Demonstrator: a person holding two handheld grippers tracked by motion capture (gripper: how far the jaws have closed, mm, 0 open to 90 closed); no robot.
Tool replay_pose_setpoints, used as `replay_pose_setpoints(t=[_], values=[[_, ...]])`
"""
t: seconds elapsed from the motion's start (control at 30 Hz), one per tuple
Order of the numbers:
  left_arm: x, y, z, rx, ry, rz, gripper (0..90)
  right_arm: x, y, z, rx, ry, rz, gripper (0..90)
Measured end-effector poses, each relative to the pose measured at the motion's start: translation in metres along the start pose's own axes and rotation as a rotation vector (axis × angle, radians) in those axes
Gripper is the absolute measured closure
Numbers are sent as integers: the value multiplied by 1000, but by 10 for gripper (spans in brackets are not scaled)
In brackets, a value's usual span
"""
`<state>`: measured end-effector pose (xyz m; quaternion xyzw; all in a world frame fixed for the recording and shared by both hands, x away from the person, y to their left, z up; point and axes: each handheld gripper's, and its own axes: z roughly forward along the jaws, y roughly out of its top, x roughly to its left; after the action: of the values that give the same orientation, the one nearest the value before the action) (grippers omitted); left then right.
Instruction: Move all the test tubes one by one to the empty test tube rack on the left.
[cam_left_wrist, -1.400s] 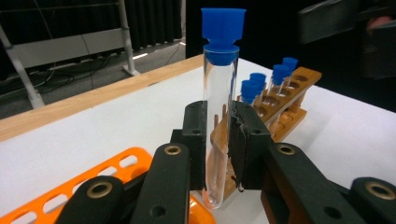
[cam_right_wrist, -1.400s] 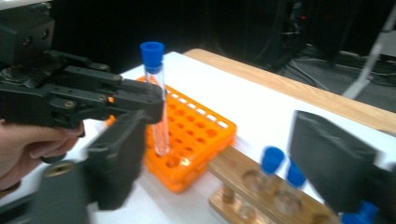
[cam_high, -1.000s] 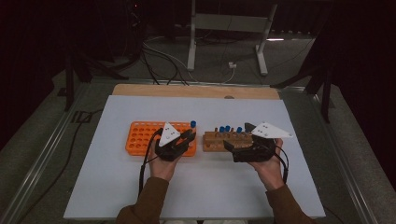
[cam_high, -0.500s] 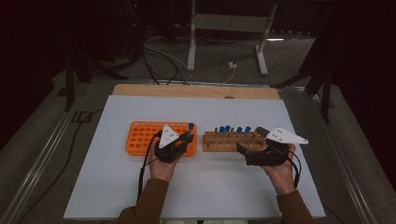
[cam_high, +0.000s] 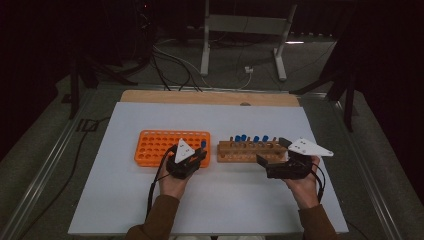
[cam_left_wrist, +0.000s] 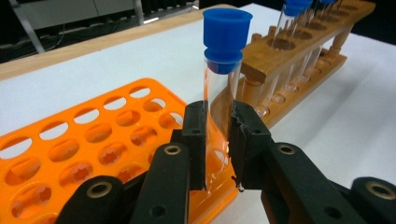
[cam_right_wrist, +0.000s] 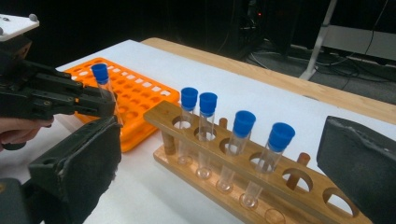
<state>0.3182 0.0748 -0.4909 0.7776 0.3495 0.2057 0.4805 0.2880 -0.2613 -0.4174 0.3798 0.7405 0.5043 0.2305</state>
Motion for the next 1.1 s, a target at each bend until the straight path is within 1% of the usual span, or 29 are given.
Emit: replay_pose_setpoints(t=[0.03,0.2,0.37,0.5,0.63,0.67,0.7,0.77,0.8,0.87,0.9,0.97,1.03,1.1], values=[[0,0,0,7,1,5,785,-1,-1,0,2,-1,1,1],[0,-2,1,13,-1,8,785,-3,-3,-1,2,-6,10,1],[0,-2,2,25,-3,9,785,-4,-4,0,8,-9,9,1],[-1,-4,4,43,0,21,785,-3,-6,1,13,-8,7,1],[0,-5,5,52,-6,13,784,-3,-6,1,15,-8,6,2],[1,-5,5,51,-12,4,782,-3,-6,1,14,-8,6,1],[1,-5,4,44,-13,0,774,-4,-6,1,13,-8,6,2],[1,-2,1,12,-3,-14,688,-4,-6,1,13,-7,6,1],[1,0,-1,-15,-9,-25,675,-4,-6,1,13,-5,7,1],[0,4,-3,-38,-7,-25,665,-3,-6,1,14,-4,6,1],[0,5,-4,-41,-10,-22,677,-3,-6,2,14,-4,5,1],[-2,7,-3,-25,-7,-2,764,-2,-6,2,15,-4,5,2],[-2,7,-2,-12,1,3,776,-2,-6,2,14,-3,5,2],[-1,6,-3,-11,-1,-5,780,-3,-6,2,14,-8,4,1]])
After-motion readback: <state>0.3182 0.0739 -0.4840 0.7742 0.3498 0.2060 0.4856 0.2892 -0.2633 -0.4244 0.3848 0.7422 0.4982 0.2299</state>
